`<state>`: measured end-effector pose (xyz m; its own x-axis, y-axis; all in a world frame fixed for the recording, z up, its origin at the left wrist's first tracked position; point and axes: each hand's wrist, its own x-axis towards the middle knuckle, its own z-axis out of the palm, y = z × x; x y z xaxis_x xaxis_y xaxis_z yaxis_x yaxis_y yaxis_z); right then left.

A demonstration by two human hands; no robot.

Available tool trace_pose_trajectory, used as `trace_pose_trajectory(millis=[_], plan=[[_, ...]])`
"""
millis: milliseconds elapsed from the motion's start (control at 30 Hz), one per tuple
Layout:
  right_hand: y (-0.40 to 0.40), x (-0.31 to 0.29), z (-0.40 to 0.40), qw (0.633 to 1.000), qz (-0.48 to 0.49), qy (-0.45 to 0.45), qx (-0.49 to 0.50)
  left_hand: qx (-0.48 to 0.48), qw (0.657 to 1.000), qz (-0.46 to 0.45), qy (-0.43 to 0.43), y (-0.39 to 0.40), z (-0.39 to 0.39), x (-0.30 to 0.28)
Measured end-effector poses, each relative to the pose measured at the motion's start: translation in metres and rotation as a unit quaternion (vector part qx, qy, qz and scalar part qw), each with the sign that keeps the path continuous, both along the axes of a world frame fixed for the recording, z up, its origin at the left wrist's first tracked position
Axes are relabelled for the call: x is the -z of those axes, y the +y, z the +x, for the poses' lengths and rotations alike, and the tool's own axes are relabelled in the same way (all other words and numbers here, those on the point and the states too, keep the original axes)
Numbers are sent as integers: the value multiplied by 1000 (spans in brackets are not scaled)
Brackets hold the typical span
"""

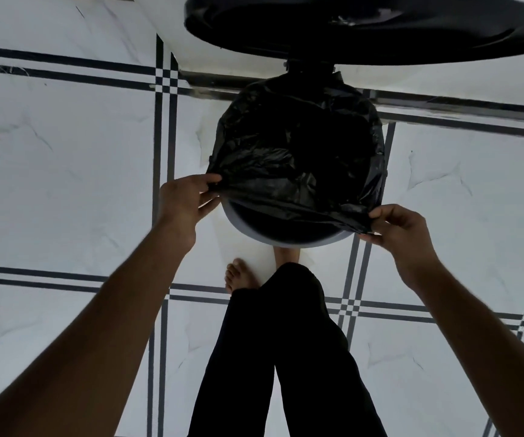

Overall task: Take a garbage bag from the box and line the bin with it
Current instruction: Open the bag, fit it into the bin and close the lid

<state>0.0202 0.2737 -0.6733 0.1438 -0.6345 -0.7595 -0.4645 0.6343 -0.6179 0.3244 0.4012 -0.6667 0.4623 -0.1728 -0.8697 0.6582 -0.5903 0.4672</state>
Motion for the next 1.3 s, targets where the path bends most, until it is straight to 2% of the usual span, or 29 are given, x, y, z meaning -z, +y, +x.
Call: trace_pose_trajectory(millis=[67, 133, 267, 367, 567, 700, 767, 867, 967, 1033, 1200, 1300], plan=[[-2, -1, -1, 999, 41, -6, 8, -71, 995, -30, 64, 5, 1, -2], [-3, -2, -4, 997, 77, -8, 15, -100, 989, -67, 89, 12, -2, -2], [-8, -1, -6, 993, 114, -12, -1, -86, 982, -130, 109, 22, -10, 0], [-13, -1, -4, 993, 117, -6, -22, -64, 986, -117, 103, 25, -12, 2], [-8, 3, -2, 994, 87, 48, -55, -134, 972, -131, 145, 25, -13, 8], [-10, 4, -2, 994, 90, 34, -53, -156, 959, -166, 168, 30, -19, 5], [-12, 5, -3, 993, 108, 12, -43, -132, 970, -141, 146, 34, -21, 9], [-14, 6, -2, 992, 123, -7, -23, 3, 995, -72, 72, 38, -24, 16], [-12, 6, 2, 992, 119, 8, -31, 147, 989, -10, -8, 38, -21, 23], [-12, 7, 4, 993, 109, 31, -34, 196, 979, 27, -42, 37, -20, 28], [-11, 8, 10, 992, 105, 52, -47, 204, 976, 78, -5, 30, -31, 19], [-9, 7, 12, 987, 162, 13, 13, 176, 980, 86, 40, 27, -37, 10]])
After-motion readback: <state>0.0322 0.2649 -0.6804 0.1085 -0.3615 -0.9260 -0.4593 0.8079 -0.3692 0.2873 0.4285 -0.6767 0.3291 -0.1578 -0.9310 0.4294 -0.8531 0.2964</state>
